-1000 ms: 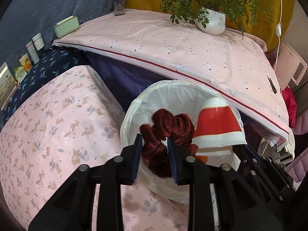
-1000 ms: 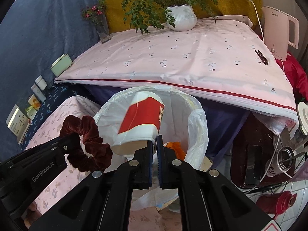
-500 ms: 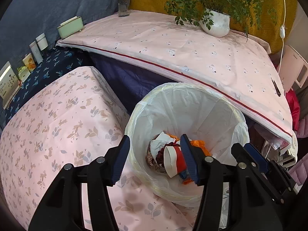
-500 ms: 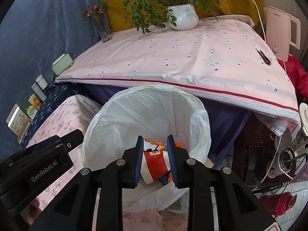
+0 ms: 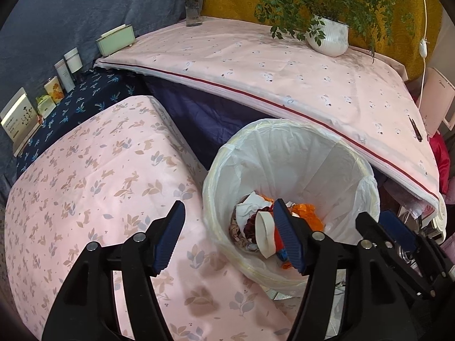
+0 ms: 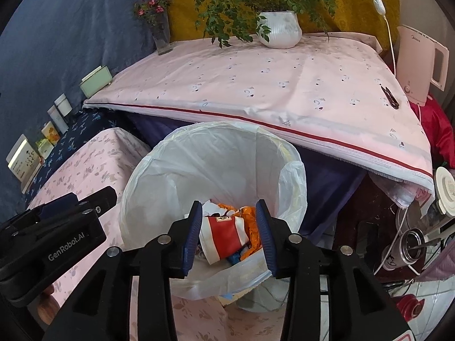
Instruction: Collect trash
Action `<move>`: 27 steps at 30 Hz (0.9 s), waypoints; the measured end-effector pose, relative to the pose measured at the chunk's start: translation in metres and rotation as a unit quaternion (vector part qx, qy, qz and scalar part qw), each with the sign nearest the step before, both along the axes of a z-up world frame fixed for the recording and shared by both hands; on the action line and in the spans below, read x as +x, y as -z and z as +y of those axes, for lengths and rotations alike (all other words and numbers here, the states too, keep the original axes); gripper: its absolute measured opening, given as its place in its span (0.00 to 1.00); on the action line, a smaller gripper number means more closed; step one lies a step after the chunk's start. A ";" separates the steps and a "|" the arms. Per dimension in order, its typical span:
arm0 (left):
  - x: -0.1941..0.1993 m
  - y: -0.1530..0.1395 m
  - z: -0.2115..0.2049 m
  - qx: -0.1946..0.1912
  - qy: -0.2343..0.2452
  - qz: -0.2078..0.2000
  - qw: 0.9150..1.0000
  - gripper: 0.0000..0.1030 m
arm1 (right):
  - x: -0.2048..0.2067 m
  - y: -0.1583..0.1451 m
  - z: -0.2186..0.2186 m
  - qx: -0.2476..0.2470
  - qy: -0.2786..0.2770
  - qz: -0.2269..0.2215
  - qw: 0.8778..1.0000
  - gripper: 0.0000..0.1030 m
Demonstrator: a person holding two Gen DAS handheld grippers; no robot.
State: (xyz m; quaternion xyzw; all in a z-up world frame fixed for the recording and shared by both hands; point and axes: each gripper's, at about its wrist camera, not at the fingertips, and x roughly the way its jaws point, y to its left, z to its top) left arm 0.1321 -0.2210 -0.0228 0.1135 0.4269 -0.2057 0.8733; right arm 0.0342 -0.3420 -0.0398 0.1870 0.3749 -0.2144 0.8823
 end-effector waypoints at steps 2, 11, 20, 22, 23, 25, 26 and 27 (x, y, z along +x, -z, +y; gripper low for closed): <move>-0.001 0.001 0.004 0.004 -0.006 -0.004 1.000 0.68 | -0.002 -0.002 0.002 -0.011 -0.005 0.003 1.000 0.49; -0.009 0.005 0.026 0.024 -0.028 -0.021 0.999 0.85 | -0.007 -0.013 0.020 -0.056 -0.036 0.022 0.998 0.74; -0.013 0.007 0.041 0.029 -0.043 -0.022 0.998 0.87 | -0.009 -0.011 0.029 -0.058 -0.052 0.034 0.996 0.85; -0.014 0.009 0.042 0.033 -0.046 -0.023 0.998 0.87 | -0.009 -0.011 0.031 -0.067 -0.051 0.036 0.996 0.91; -0.015 0.009 0.043 0.034 -0.047 -0.022 0.998 0.87 | -0.010 -0.011 0.031 -0.072 -0.049 0.038 0.995 0.94; -0.015 0.011 0.044 0.033 -0.046 -0.018 0.998 0.88 | -0.011 -0.011 0.032 -0.078 -0.049 0.039 0.995 0.93; -0.015 0.011 0.044 0.033 -0.045 -0.017 0.998 0.88 | -0.011 -0.010 0.032 -0.079 -0.050 0.040 0.995 0.93; -0.016 0.012 0.044 0.034 -0.045 -0.017 0.998 0.88 | -0.011 -0.010 0.033 -0.080 -0.050 0.041 0.995 0.93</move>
